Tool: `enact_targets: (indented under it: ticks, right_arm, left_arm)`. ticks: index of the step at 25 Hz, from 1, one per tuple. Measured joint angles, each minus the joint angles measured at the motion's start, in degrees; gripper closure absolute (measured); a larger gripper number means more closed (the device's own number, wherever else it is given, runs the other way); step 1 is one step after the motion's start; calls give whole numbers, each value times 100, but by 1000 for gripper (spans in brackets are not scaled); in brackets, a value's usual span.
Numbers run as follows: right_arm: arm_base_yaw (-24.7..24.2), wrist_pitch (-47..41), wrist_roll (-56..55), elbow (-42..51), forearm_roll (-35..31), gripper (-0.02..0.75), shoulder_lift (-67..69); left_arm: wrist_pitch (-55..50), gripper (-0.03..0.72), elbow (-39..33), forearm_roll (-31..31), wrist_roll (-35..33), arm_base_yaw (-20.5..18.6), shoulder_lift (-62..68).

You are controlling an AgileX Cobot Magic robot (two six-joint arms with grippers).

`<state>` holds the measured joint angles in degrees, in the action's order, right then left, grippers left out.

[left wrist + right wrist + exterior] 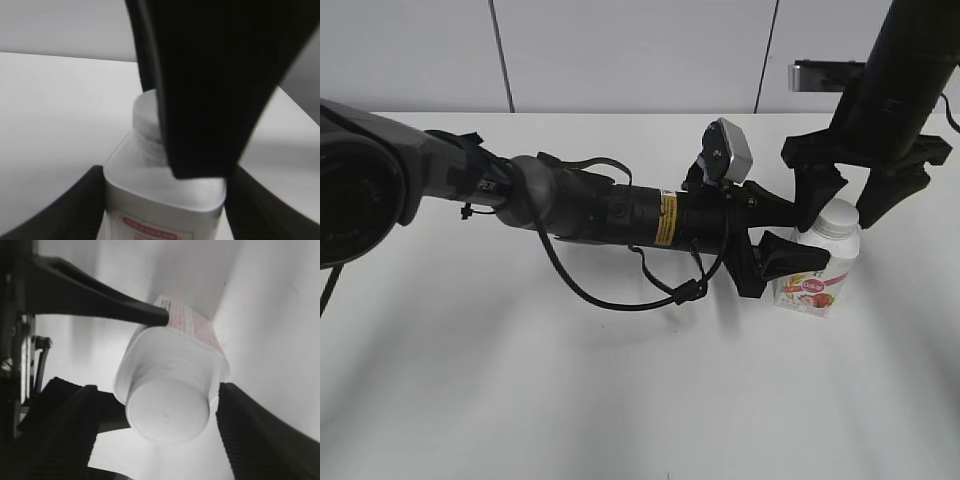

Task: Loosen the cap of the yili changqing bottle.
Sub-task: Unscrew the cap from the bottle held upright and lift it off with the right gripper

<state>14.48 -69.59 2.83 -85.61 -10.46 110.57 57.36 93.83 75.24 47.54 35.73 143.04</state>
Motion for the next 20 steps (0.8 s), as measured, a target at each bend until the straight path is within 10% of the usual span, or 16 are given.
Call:
enact_targets:
  ticks: [20]
  right_arm:
    - [0, 64, -283, 165, 127, 181, -291]
  left_arm:
    - [2, 246, 0, 0, 0, 0, 0]
